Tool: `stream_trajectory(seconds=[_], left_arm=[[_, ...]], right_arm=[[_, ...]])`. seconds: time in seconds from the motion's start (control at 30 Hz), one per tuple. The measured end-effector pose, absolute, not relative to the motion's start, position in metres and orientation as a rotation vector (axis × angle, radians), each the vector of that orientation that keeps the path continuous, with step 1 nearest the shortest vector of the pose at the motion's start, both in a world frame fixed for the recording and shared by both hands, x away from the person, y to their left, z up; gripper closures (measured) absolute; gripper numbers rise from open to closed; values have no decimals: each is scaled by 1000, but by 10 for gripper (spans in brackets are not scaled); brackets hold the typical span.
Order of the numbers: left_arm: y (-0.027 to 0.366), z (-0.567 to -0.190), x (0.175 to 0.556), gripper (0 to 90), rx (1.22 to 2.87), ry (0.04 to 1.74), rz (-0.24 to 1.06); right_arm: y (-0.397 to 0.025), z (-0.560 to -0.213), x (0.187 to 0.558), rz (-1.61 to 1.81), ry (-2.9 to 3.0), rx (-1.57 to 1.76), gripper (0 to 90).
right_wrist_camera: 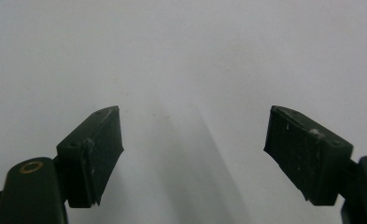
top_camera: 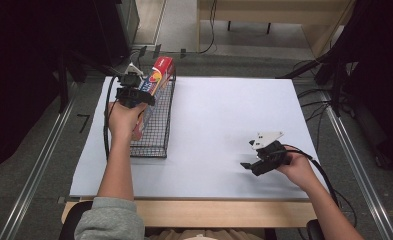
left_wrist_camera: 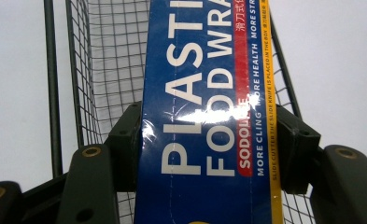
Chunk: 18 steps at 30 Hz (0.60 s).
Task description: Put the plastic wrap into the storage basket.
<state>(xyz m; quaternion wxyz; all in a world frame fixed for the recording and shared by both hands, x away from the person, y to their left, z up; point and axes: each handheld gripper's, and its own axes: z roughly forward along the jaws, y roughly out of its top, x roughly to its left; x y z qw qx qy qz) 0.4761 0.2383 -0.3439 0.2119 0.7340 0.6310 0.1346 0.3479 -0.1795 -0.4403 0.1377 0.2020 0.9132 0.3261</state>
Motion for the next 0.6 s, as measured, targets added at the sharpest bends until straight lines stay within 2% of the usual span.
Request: stream_trajectory(seconds=[0.6], left_arm=[[231, -376, 491, 392, 2064, 1817, 342]], right_arm=[[-179, -442, 347, 921, 2653, 567, 196]])
